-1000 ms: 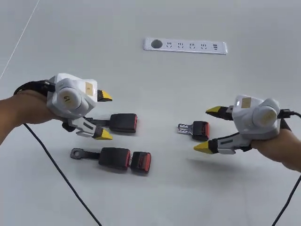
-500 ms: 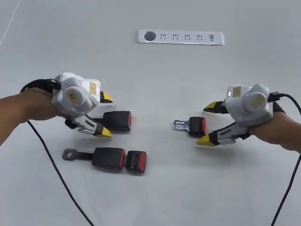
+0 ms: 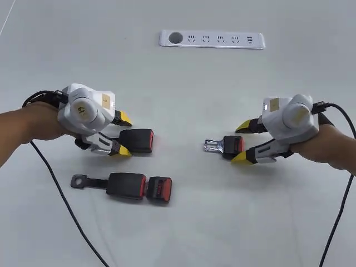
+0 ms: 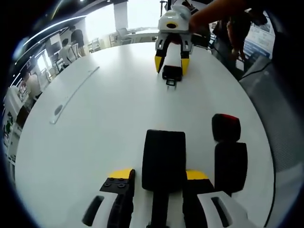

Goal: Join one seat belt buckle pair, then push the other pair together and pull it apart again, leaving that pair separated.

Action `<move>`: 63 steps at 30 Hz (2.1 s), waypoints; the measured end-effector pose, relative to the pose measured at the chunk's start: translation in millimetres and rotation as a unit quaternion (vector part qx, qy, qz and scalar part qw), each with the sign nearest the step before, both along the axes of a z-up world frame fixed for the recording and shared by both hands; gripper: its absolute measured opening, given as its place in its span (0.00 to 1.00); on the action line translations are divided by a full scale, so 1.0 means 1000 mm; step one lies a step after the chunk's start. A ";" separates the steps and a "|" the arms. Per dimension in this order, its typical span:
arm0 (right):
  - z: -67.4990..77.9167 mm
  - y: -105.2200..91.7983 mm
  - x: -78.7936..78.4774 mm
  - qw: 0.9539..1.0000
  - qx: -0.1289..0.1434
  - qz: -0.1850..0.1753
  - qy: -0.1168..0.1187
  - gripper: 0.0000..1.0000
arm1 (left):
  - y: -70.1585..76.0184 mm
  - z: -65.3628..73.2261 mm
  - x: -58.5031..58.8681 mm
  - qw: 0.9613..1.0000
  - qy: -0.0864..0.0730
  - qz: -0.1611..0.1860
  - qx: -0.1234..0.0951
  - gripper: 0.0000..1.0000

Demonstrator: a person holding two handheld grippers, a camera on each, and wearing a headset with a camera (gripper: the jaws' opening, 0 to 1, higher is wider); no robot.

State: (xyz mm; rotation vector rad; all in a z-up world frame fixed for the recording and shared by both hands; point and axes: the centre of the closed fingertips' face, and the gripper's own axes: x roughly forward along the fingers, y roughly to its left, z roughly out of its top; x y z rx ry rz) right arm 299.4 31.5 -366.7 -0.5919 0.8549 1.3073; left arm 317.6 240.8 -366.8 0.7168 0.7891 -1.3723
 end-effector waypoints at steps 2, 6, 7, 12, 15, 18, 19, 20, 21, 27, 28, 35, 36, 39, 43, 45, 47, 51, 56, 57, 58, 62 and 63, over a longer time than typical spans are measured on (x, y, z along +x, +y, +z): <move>-0.001 0.001 -0.001 1.000 -0.004 0.014 -0.004 0.36 | 0.000 0.001 -0.001 1.000 -0.001 -0.008 -0.002 0.36; -0.001 0.002 0.000 0.999 -0.009 0.030 -0.008 0.35 | 0.000 0.000 -0.002 1.000 -0.002 -0.018 0.001 0.34; -0.001 0.003 0.001 0.999 -0.013 0.034 -0.009 0.34 | 0.000 0.000 -0.002 1.000 -0.002 -0.020 0.002 0.34; -0.001 0.005 0.003 0.999 -0.023 0.047 -0.012 0.34 | -0.001 0.000 -0.002 1.000 -0.001 -0.029 0.004 0.34; -0.001 0.007 0.004 0.999 -0.025 0.044 -0.013 0.34 | -0.001 0.000 -0.002 0.999 -0.001 -0.036 0.009 0.34; -0.002 0.010 0.005 0.999 -0.026 0.034 -0.011 0.34 | -0.001 0.000 -0.002 0.999 -0.002 -0.041 0.015 0.34; -0.002 0.011 0.005 0.999 -0.026 0.032 -0.010 0.34 | -0.001 0.000 -0.002 0.999 -0.002 -0.042 0.016 0.34; -0.002 0.011 0.005 0.999 -0.026 0.032 -0.011 0.34 | -0.001 0.000 -0.002 0.999 -0.002 -0.043 0.017 0.34; -0.001 0.014 0.006 0.999 -0.024 0.031 -0.013 0.34 | -0.001 -0.001 -0.002 0.999 -0.002 -0.044 0.018 0.34; -0.001 0.030 0.006 0.999 -0.017 0.031 -0.010 0.34 | -0.001 -0.001 -0.002 0.999 -0.001 -0.048 0.023 0.33; -0.001 0.031 0.006 0.999 -0.016 0.031 -0.009 0.34 | -0.001 -0.001 -0.002 0.998 -0.001 -0.049 0.025 0.33; 0.000 0.053 0.006 1.000 -0.002 0.026 -0.006 0.34 | 0.000 0.000 -0.003 0.998 0.001 -0.051 0.028 0.33; 0.000 0.054 0.006 1.000 -0.001 0.025 -0.005 0.34 | 0.000 0.000 -0.003 0.998 0.001 -0.051 0.028 0.33; 0.000 0.062 0.006 1.000 0.006 0.023 -0.004 0.34 | 0.000 -0.001 -0.003 0.998 0.001 -0.050 0.029 0.33; 0.000 0.073 0.006 1.000 0.010 0.023 -0.005 0.34 | 0.000 0.000 -0.003 0.998 0.001 -0.050 0.032 0.33; -0.001 0.078 0.007 1.000 0.014 0.024 -0.004 0.34 | 0.000 -0.001 -0.003 0.998 0.001 -0.050 0.033 0.33; -0.001 0.081 0.007 1.000 0.016 0.027 -0.005 0.34 | 0.000 -0.001 -0.003 0.998 0.001 -0.050 0.034 0.33; -0.001 0.090 0.008 0.999 0.022 0.028 -0.005 0.34 | 0.000 -0.001 -0.003 0.998 0.002 -0.051 0.037 0.33; 0.000 0.100 0.008 0.999 0.028 0.027 -0.006 0.34 | 0.000 -0.001 -0.004 0.998 0.002 -0.051 0.038 0.33; 0.000 0.103 0.008 0.999 0.030 0.027 -0.006 0.34 | 0.000 -0.001 -0.003 0.998 0.002 -0.051 0.038 0.33; 0.000 0.104 0.008 0.999 0.032 0.027 -0.006 0.34 | 0.000 -0.001 -0.003 0.998 0.002 -0.051 0.039 0.33; 0.000 0.112 0.009 0.999 0.035 0.026 -0.009 0.34 | 0.000 -0.001 -0.003 0.998 0.002 -0.051 0.039 0.33; 0.000 0.113 0.010 0.999 0.036 0.025 -0.009 0.34 | 0.000 -0.001 -0.003 0.998 0.002 -0.051 0.039 0.33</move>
